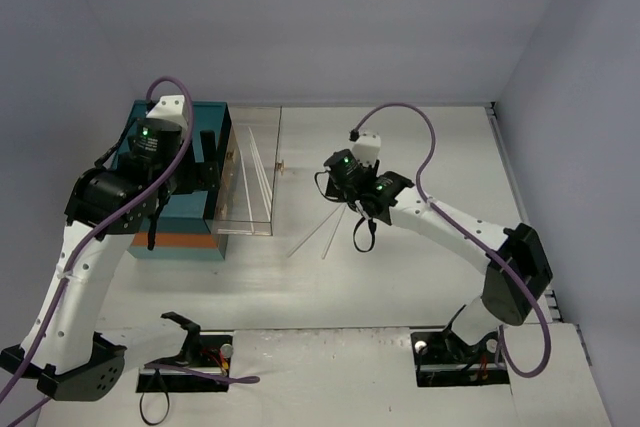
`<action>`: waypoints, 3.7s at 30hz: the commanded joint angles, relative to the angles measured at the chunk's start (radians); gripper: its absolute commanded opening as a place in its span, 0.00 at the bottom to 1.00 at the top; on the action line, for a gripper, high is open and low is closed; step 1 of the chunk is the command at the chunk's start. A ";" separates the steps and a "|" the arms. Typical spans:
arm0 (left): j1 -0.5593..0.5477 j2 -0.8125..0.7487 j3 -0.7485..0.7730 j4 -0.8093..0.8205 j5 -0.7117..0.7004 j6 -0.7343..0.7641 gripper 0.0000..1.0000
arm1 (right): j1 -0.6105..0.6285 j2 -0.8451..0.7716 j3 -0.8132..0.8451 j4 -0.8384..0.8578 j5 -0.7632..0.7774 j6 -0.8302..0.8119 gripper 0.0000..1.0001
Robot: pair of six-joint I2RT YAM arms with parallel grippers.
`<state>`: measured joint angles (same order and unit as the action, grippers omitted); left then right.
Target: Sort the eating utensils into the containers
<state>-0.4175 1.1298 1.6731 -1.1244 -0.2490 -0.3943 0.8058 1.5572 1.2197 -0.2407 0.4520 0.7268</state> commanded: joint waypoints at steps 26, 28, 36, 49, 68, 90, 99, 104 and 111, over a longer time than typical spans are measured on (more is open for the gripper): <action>0.006 -0.016 0.006 0.033 -0.012 0.008 0.86 | -0.055 0.284 -0.228 0.051 -0.065 0.181 0.01; 0.006 -0.009 0.010 0.032 -0.011 0.007 0.86 | -0.083 0.249 -0.253 0.041 -0.030 0.159 0.00; 0.006 0.002 0.018 0.034 -0.007 0.000 0.86 | -0.200 -0.025 -0.248 0.035 -0.003 -0.005 0.00; 0.008 0.003 0.036 0.034 -0.017 0.003 0.86 | 0.022 -0.018 0.343 0.074 -0.188 -0.118 0.00; 0.008 -0.013 0.024 0.031 -0.022 0.018 0.86 | 0.146 0.271 0.670 0.164 -0.198 -0.126 0.36; 0.008 0.030 0.041 0.037 -0.006 0.007 0.86 | -0.018 0.073 0.072 0.038 -0.029 0.078 0.53; 0.008 0.020 0.028 0.035 -0.003 0.006 0.86 | 0.028 0.281 0.095 0.040 -0.089 0.144 0.52; 0.009 0.013 0.020 0.034 -0.008 0.009 0.86 | 0.051 0.381 0.115 0.040 -0.108 0.169 0.48; 0.009 0.012 0.019 0.034 -0.016 0.014 0.86 | 0.055 0.420 0.062 0.038 -0.115 0.199 0.32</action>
<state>-0.4164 1.1591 1.6718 -1.1244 -0.2517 -0.3935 0.8652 1.9802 1.2934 -0.1905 0.3268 0.8890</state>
